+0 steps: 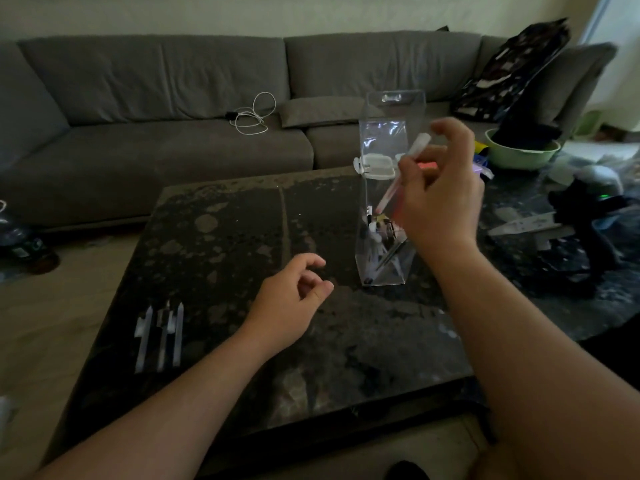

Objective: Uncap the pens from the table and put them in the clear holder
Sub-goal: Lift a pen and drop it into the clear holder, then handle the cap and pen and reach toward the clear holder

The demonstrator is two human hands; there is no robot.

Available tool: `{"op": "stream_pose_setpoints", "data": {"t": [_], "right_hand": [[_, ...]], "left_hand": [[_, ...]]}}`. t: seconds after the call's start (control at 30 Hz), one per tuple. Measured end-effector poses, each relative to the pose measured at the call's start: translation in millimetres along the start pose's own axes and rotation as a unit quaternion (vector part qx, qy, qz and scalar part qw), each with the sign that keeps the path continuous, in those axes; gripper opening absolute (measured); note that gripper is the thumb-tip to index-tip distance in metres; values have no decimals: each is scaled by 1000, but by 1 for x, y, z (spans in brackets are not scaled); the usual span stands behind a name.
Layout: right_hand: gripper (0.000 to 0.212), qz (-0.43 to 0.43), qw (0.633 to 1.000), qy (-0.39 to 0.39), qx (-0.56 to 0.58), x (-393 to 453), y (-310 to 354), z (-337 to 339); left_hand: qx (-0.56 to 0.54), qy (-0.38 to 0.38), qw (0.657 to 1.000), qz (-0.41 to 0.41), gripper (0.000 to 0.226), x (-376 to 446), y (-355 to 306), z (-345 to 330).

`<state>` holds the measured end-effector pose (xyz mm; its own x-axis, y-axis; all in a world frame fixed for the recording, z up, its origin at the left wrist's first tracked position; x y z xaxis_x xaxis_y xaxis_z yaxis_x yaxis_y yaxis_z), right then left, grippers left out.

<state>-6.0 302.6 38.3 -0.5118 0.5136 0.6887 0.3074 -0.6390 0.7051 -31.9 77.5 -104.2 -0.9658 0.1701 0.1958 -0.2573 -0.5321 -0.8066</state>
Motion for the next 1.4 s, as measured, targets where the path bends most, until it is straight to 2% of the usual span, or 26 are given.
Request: {"op": "stream_pose_setpoints", "data": {"t": [0.23,0.33,0.43,0.5,0.6,0.67,0.77,0.9,1.03,1.27,1.4], "right_hand": [[35,-38,997,13,-61,-2,-34,-2],[28,4,992,82,-94,-6,-37,-16],[16,45,964,205,-160,-24,-48,-40],[12,67,938,255,-226,-33,-57,-51],[19,68,911,261,-311,-34,-64,-51],[23,50,908,272,-314,-35,-64,-52],[30,70,900,275,-331,-41,-52,-52],[36,134,901,299,-285,-67,-7,-71],[33,112,887,400,-203,-127,13,-115],[32,137,823,530,-151,-207,30,-172],[39,157,778,592,-138,-242,48,-199]], "left_hand": [[60,64,995,-46,35,-8,-7,-13],[77,71,993,-53,35,-8,-6,-13],[92,74,992,-49,34,-6,-3,-14],[100,72,991,-48,32,-6,-2,-14],[123,64,988,-66,26,-4,-2,-12],[134,63,986,-79,23,-3,-1,-10],[142,56,985,-84,19,-1,1,-2],[163,12,984,-67,13,3,8,22],[175,-27,984,-10,13,6,31,58],[308,-65,942,117,11,5,111,153],[332,-38,927,172,15,-5,143,179]]}}
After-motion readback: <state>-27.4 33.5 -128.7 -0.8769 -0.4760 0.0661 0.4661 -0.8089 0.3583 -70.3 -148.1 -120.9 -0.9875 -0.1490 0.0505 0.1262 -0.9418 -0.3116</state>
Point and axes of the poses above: each hand's wrist, its own x-axis towards the middle knuckle, its own z-axis out of the back of the hand, y = z × x, the point moved 7 cm from there along x, towards the middle knuckle, and after that the axes turned 7 degrees about -y, right-handed, at the moved point
